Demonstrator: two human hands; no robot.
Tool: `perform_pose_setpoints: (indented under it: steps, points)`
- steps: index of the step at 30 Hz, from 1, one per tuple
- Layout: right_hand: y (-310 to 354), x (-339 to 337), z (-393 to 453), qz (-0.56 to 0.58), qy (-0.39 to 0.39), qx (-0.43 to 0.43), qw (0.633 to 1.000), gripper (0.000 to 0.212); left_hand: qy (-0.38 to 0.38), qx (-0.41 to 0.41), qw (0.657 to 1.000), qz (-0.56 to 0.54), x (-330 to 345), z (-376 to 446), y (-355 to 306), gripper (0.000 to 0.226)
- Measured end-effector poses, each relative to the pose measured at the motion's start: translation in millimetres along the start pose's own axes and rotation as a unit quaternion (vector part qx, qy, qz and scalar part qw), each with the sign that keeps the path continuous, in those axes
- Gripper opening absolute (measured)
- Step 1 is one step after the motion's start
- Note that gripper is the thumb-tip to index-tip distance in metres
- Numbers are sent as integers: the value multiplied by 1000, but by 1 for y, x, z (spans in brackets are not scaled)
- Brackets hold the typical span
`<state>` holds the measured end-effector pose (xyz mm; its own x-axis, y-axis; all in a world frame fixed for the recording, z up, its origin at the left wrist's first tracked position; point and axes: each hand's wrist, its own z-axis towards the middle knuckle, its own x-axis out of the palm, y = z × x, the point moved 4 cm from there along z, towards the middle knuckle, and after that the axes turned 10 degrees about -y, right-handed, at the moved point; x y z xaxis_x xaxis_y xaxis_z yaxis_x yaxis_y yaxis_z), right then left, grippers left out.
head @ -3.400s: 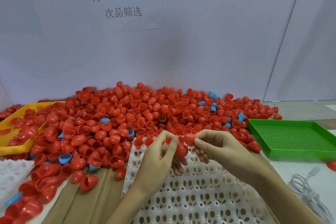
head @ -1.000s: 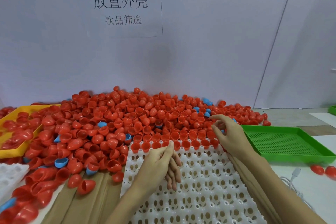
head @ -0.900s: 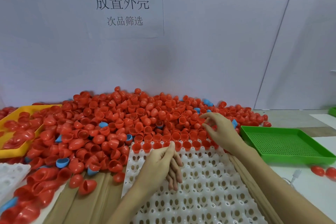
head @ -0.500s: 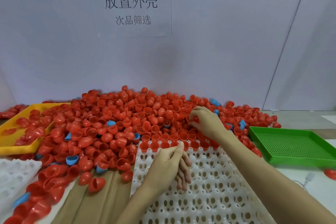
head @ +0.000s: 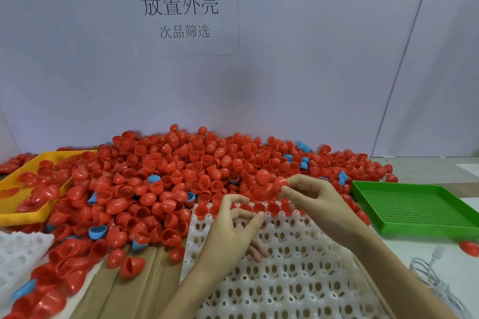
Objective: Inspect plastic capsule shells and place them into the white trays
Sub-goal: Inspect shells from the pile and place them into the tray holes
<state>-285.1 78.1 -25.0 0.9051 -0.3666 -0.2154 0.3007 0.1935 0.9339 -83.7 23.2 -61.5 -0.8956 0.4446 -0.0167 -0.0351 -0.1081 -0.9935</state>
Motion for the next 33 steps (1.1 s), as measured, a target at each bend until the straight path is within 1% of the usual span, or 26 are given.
perform_pose_setpoints:
  steps: [2, 4, 7, 10, 13, 15, 17, 18, 20, 21, 23, 24, 26, 28, 29, 31, 33]
  points:
    - [1, 3, -9, 37, 56, 34, 997, 25, -13, 18, 1000, -2, -1, -1, -1, 45]
    - [2, 5, -13, 55, 88, 49, 993, 30, -16, 40, 999, 4, -1, -1, -3, 41]
    - [2, 9, -16, 96, 107, 59, 988, 29, -9, 67, 998, 17, 0, -3, -6, 38]
    - [-1, 11, -18, 134, 117, 77, 981, 28, -9, 71, 997, 23, 1, -3, -5, 33]
    - [0, 9, -18, 139, 96, 81, 982, 28, -19, 73, 997, 31, 1, -2, -3, 30]
    - [1, 4, -14, 160, 48, 82, 983, 29, -29, 77, 996, 26, -1, 0, -2, 27]
    - [1, -4, -6, 178, -9, 84, 980, 29, -37, 78, 996, 11, -3, 1, -2, 20]
    - [2, -8, -2, 162, -32, 74, 984, 29, -38, 77, 996, 4, -3, 1, -2, 17]
    - [10, -14, 13, 67, -67, 27, 995, 30, -37, 75, 997, 2, -3, 2, -2, 14]
    - [16, -17, 21, 1, -68, -2, 998, 37, -36, 72, 997, 6, -3, 2, -2, 14]
    - [23, -17, 34, -136, -37, -28, 990, 55, -35, 60, 998, 8, -3, 1, -1, 16]
    - [23, -19, 38, -185, -26, -26, 982, 55, -35, 55, 998, 8, -2, 1, 0, 16]
    - [18, -21, 38, -233, -30, -27, 972, 43, -35, 45, 998, 8, -3, 1, 1, 16]
    - [10, -23, 27, -225, -49, -27, 973, 30, -32, 39, 999, 5, -3, 1, 1, 16]
    - [6, -22, 19, -196, -51, -24, 979, 25, -29, 37, 999, 7, -3, 1, 1, 16]
    - [1, -19, 3, -118, -56, -19, 991, 21, -20, 33, 999, 13, -2, 1, 2, 17]
    - [-1, -15, -8, -72, -56, -23, 996, 20, -11, 29, 999, 17, -2, 1, 2, 19]
